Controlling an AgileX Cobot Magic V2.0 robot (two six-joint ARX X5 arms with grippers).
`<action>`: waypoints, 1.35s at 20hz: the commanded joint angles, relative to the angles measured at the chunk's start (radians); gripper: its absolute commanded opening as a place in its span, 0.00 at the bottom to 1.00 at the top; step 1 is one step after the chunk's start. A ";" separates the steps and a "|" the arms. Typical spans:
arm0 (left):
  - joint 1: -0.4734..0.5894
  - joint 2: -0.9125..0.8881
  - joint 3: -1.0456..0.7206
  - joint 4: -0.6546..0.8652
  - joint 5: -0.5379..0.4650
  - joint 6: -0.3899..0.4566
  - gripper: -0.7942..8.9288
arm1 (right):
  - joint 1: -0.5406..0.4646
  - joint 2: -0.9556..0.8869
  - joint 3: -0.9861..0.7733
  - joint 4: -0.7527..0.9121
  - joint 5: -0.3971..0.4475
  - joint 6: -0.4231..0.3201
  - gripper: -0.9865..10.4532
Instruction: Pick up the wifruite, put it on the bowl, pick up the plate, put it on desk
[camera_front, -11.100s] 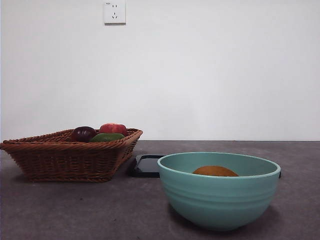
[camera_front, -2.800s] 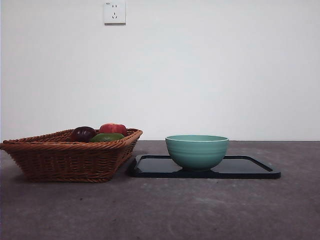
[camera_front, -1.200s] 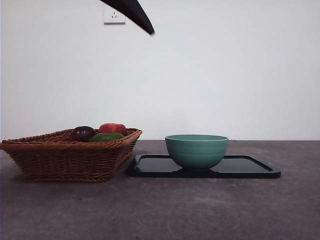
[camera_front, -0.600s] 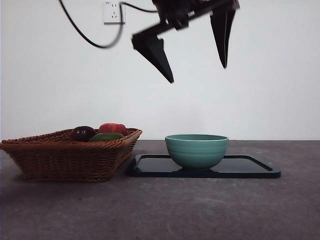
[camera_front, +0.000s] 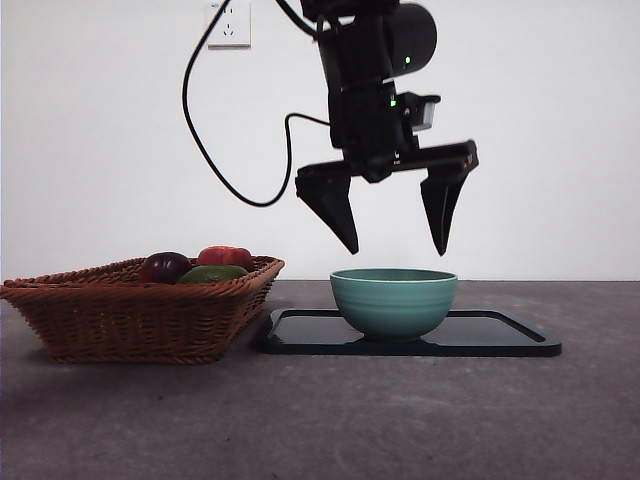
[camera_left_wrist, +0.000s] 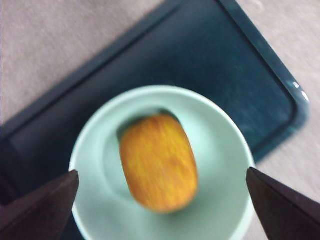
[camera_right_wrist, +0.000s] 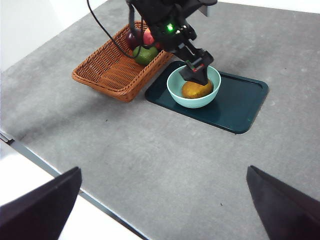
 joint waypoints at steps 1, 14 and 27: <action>0.001 0.050 0.037 0.026 0.001 0.016 0.69 | 0.005 0.001 0.009 0.010 -0.002 -0.009 0.57; -0.014 0.079 0.037 0.005 0.000 -0.011 0.59 | 0.005 0.001 0.009 0.010 -0.002 -0.008 0.57; -0.014 0.144 0.037 0.007 0.000 -0.018 0.33 | 0.005 0.001 0.009 -0.005 -0.001 -0.004 0.57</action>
